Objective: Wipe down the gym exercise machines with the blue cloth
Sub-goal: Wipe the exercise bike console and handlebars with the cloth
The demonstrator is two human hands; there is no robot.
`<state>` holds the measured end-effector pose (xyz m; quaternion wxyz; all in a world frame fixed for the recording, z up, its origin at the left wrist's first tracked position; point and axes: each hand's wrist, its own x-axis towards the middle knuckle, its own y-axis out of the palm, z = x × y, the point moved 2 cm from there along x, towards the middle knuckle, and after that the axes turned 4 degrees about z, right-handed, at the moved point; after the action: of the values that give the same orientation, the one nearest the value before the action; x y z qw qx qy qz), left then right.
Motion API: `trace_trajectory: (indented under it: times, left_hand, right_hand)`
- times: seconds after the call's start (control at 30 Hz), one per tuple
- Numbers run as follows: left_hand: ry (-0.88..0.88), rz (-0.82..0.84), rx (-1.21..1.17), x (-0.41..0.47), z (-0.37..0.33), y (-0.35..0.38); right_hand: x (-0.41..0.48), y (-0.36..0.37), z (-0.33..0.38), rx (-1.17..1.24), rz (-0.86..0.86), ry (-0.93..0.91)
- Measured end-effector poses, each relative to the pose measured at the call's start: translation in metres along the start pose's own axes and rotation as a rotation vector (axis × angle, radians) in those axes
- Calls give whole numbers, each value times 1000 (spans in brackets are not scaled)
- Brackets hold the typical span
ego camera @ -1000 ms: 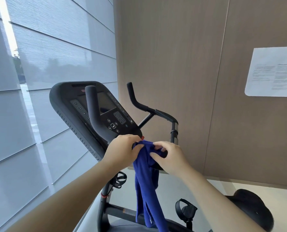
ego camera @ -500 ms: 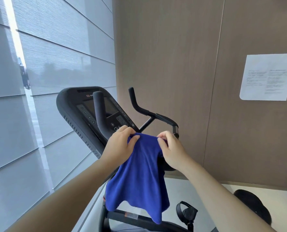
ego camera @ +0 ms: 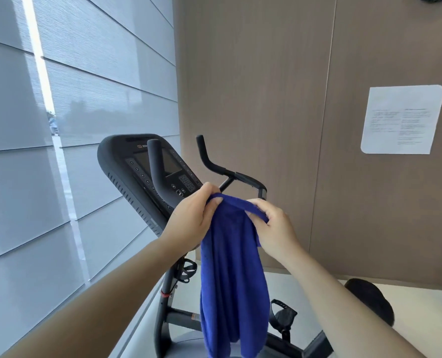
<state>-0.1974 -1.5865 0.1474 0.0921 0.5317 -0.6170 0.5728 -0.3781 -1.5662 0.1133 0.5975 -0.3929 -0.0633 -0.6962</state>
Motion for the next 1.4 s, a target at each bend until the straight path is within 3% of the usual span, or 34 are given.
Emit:
trace_trajectory:
  times: [0.43, 0.63, 0.87, 1.07, 1.17, 1.23, 1.27, 1.33, 1.4]
  left_hand:
    - [-139, 28, 154, -59, -95, 19]
    - [-220, 74, 215, -68, -90, 32]
    - [-240, -8, 276, -52, -63, 44]
    - [-212, -12, 311, -12, -18, 51]
    - [-198, -91, 329, 27, 17, 50]
    - [-203, -135, 372, 54, 36, 50]
    - [-203, -107, 420, 63, 46, 54]
    - [-147, 101, 481, 69, 62, 71]
    - [-21, 357, 474, 55, 72, 90]
  right_hand:
    - [-78, -66, 12, 49, 130, -5]
    - [-86, -62, -1, 26, 212, 111]
    - [-64, -57, -24, 26, 196, 113]
    - [-9, -44, -49, -12, 163, 81]
    - [42, -34, -59, 31, 7, 92]
    - [73, -26, -64, -165, -128, 126]
    - [83, -20, -67, -407, -133, 163]
    - [88, -3, -77, -778, -67, 162]
    - [83, 15, -90, -703, 22, 102]
